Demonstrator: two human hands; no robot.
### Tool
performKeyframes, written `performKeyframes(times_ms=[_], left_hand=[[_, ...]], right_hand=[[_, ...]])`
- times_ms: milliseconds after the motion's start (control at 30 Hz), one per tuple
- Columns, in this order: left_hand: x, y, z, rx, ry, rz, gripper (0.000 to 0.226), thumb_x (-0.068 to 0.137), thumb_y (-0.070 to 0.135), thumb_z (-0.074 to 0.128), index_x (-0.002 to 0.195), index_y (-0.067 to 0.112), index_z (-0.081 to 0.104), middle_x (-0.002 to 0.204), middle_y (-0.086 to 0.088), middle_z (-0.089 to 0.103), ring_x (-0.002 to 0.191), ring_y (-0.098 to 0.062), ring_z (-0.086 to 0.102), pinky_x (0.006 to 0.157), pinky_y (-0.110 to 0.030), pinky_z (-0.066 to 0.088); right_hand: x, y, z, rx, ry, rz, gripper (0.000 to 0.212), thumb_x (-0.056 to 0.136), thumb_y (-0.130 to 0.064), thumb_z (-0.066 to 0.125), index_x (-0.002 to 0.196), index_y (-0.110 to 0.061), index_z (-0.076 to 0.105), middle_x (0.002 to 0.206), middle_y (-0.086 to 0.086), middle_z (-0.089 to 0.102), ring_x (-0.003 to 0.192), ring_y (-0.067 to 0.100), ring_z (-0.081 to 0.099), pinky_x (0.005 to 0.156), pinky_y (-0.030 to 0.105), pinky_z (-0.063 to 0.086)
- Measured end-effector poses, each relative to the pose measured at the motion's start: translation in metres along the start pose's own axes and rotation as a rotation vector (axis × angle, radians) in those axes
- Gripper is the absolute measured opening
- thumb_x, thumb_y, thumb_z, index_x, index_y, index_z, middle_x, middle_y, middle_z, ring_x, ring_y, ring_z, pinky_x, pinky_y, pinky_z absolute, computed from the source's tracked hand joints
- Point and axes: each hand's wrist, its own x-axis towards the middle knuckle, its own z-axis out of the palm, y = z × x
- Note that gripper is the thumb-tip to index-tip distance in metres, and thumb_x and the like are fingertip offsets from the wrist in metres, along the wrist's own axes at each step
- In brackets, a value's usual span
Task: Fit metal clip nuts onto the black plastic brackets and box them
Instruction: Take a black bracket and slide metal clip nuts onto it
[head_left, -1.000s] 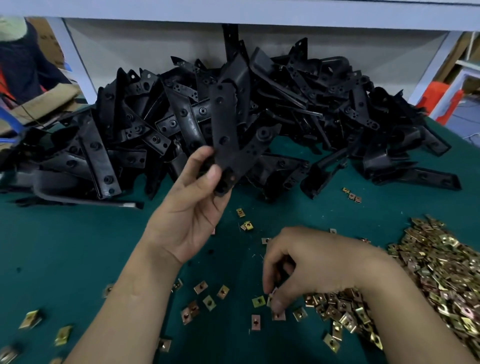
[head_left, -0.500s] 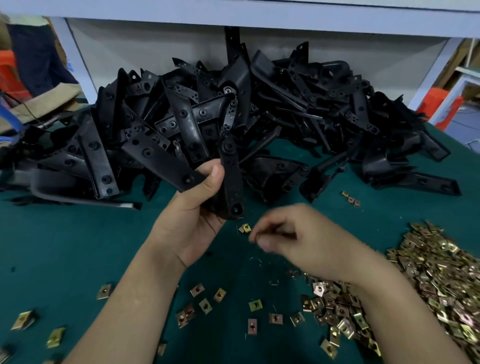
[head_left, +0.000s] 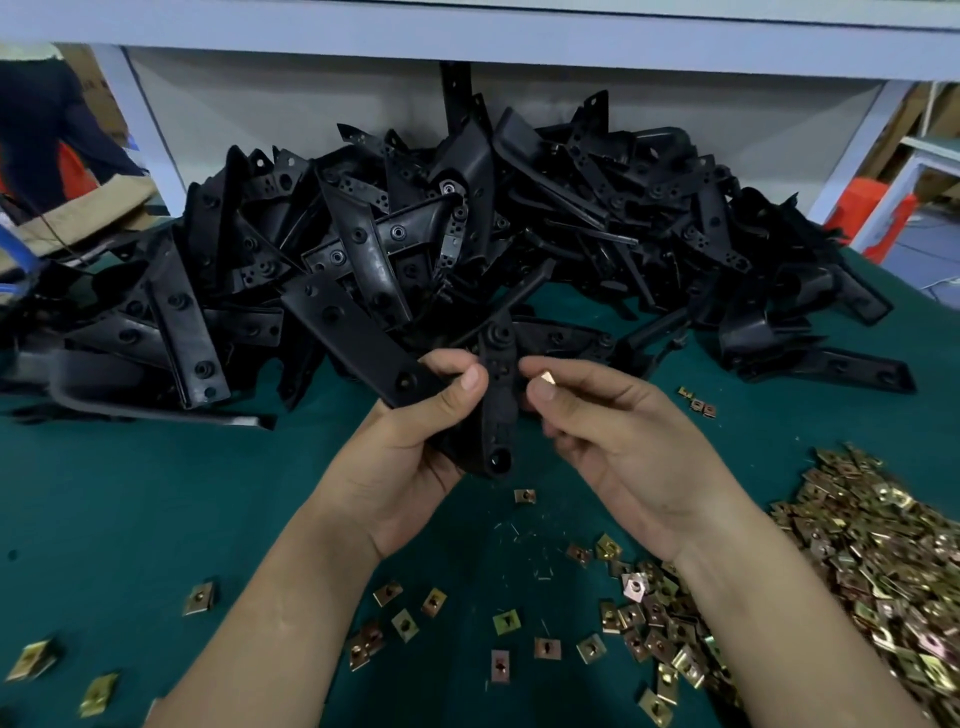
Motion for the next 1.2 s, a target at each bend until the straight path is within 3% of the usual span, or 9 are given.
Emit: performKeyframes(times_ms=[167, 267, 467, 600, 700, 833, 933, 1033, 1200], left_hand=[[-0.0004, -0.0003, 0.0013, 0.025, 0.006, 0.003, 0.011, 0.072, 0.028, 0.08, 0.08, 0.025, 0.073, 0.097, 0.0, 0.076, 0.086, -0.013, 0.073, 0.066, -0.025, 0.058], [-0.0011, -0.0001, 0.0014, 0.032, 0.009, -0.001, 0.014, 0.071, 0.028, 0.081, 0.08, 0.024, 0.071, 0.1, -0.003, 0.075, 0.086, -0.014, 0.073, 0.067, -0.026, 0.058], [0.0003, -0.0008, -0.0008, 0.072, 0.001, -0.011, 0.017, 0.078, 0.028, 0.078, 0.084, 0.021, 0.064, 0.109, -0.013, 0.072, 0.096, -0.026, 0.07, 0.075, -0.032, 0.059], [0.0007, -0.0009, -0.0021, 0.074, 0.002, -0.006, 0.013, 0.083, 0.024, 0.077, 0.078, 0.023, 0.065, 0.092, -0.001, 0.072, 0.081, -0.014, 0.07, 0.064, -0.025, 0.056], [0.0009, -0.0009, -0.0033, 0.069, 0.006, 0.0, 0.013, 0.085, 0.022, 0.076, 0.076, 0.023, 0.066, 0.084, 0.004, 0.07, 0.08, -0.013, 0.07, 0.064, -0.024, 0.056], [0.0014, -0.0001, -0.0049, 0.072, 0.005, -0.001, 0.013, 0.077, 0.027, 0.079, 0.077, 0.022, 0.066, 0.085, 0.003, 0.07, 0.085, -0.015, 0.071, 0.067, -0.026, 0.057], [0.0015, -0.0003, -0.0049, 0.071, -0.003, -0.002, 0.014, 0.078, 0.027, 0.079, 0.079, 0.021, 0.066, 0.086, 0.002, 0.071, 0.084, -0.016, 0.071, 0.067, -0.026, 0.057], [0.0014, -0.0003, -0.0048, 0.068, -0.032, -0.005, 0.011, 0.081, 0.025, 0.077, 0.08, 0.021, 0.067, 0.091, -0.002, 0.075, 0.093, -0.025, 0.075, 0.067, -0.027, 0.058], [0.0026, -0.0016, -0.0057, 0.087, -0.038, -0.024, 0.013, 0.081, 0.027, 0.079, 0.082, 0.021, 0.066, 0.102, -0.006, 0.075, 0.114, -0.034, 0.07, 0.072, -0.029, 0.059]], right_hand=[[0.0024, 0.0038, -0.0005, 0.016, 0.003, 0.001, 0.029, 0.079, -0.02, 0.07, 0.107, -0.021, 0.079, 0.088, -0.004, 0.073, 0.072, 0.003, 0.059, 0.068, 0.015, 0.05], [0.0022, 0.0032, 0.0003, 0.039, 0.001, 0.006, 0.019, 0.083, -0.013, 0.067, 0.099, -0.02, 0.076, 0.088, -0.002, 0.074, 0.069, 0.004, 0.059, 0.064, 0.015, 0.05], [0.0006, -0.0009, 0.0007, 0.025, 0.024, 0.106, 0.014, 0.099, -0.008, 0.057, 0.108, -0.008, 0.067, 0.089, 0.003, 0.071, 0.065, 0.01, 0.057, 0.052, 0.018, 0.043], [0.0011, -0.0004, -0.0015, 0.007, 0.063, 0.16, 0.017, 0.103, -0.007, 0.05, 0.112, -0.002, 0.063, 0.089, 0.004, 0.075, 0.059, 0.008, 0.053, 0.047, 0.016, 0.038], [0.0021, 0.0017, -0.003, -0.033, 0.097, 0.179, 0.02, 0.103, -0.004, 0.049, 0.107, -0.003, 0.068, 0.089, 0.003, 0.077, 0.057, 0.004, 0.051, 0.047, 0.014, 0.036], [0.0029, 0.0039, -0.0038, -0.109, 0.082, 0.18, 0.018, 0.094, -0.007, 0.064, 0.096, -0.014, 0.08, 0.076, -0.001, 0.067, 0.06, 0.003, 0.055, 0.049, 0.013, 0.039], [0.0018, 0.0015, -0.0036, -0.093, 0.066, 0.167, 0.015, 0.084, -0.013, 0.071, 0.093, -0.02, 0.081, 0.077, -0.001, 0.067, 0.058, 0.003, 0.056, 0.051, 0.013, 0.041], [0.0002, -0.0022, -0.0025, -0.02, 0.051, 0.151, 0.012, 0.089, -0.006, 0.067, 0.087, -0.018, 0.071, 0.082, 0.005, 0.071, 0.055, 0.006, 0.054, 0.051, 0.013, 0.043], [-0.0021, -0.0053, 0.0005, -0.06, 0.024, 0.115, 0.012, 0.095, -0.006, 0.061, 0.094, -0.017, 0.058, 0.089, 0.004, 0.074, 0.053, 0.007, 0.051, 0.055, 0.017, 0.043]])
